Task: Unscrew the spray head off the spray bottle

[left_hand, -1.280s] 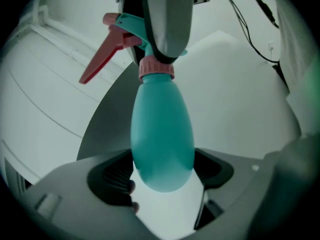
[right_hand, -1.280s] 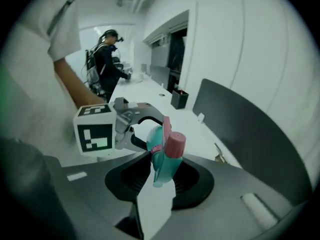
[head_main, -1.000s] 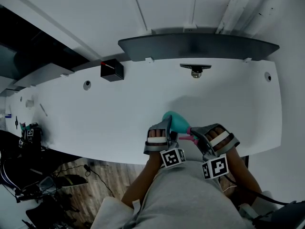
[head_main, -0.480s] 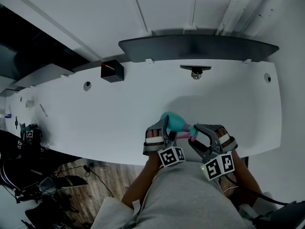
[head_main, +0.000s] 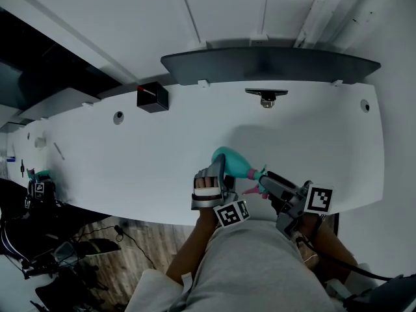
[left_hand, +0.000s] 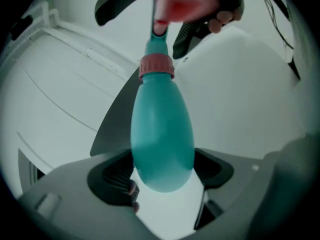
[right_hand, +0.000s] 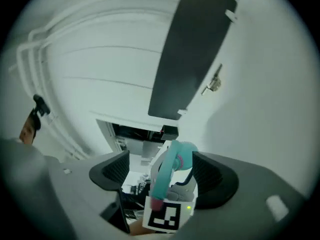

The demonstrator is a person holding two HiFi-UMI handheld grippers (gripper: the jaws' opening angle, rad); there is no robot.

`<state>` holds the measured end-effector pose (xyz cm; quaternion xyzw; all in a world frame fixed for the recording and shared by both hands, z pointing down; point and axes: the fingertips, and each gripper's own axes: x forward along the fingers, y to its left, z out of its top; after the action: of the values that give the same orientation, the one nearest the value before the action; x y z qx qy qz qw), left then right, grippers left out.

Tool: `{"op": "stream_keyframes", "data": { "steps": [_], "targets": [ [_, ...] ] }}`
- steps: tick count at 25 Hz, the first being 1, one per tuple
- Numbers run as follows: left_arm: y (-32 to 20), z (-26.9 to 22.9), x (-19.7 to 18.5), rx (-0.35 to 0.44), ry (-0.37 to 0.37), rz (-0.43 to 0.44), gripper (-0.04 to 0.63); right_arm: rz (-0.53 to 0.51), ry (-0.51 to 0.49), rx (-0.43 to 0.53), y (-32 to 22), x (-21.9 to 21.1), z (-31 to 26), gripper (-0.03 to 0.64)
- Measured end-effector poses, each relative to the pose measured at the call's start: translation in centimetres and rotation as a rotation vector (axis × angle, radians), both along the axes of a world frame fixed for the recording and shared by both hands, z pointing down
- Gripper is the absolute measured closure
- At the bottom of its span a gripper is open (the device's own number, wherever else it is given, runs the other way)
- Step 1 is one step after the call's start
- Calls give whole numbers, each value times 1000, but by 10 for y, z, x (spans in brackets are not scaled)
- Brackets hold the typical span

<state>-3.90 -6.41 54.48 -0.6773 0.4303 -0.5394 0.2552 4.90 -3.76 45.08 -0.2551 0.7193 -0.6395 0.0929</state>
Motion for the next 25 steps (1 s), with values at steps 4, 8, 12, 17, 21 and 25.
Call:
{"op": "stream_keyframes", "data": {
  "steps": [4,8,12,17,21,25],
  "targets": [
    [1,-5,9,24,-43,37,222,38,-15,-197,5,-8,32,285],
    [2,-3,9,26,-57,47,222,-116,176,-47,19,-22,37,451],
    [4,1,8,-15,-28,41,222,-240,436,234,14,-21,35,482],
    [6,11,4,-84,12,11,222,-481,891,699,17,-13,32,491],
    [8,20,0,-141,99,-37,222,-559,971,876,21,-12,24,491],
    [8,22,-4,-176,195,-95,222,-563,932,967,25,-7,6,491]
  ]
}}
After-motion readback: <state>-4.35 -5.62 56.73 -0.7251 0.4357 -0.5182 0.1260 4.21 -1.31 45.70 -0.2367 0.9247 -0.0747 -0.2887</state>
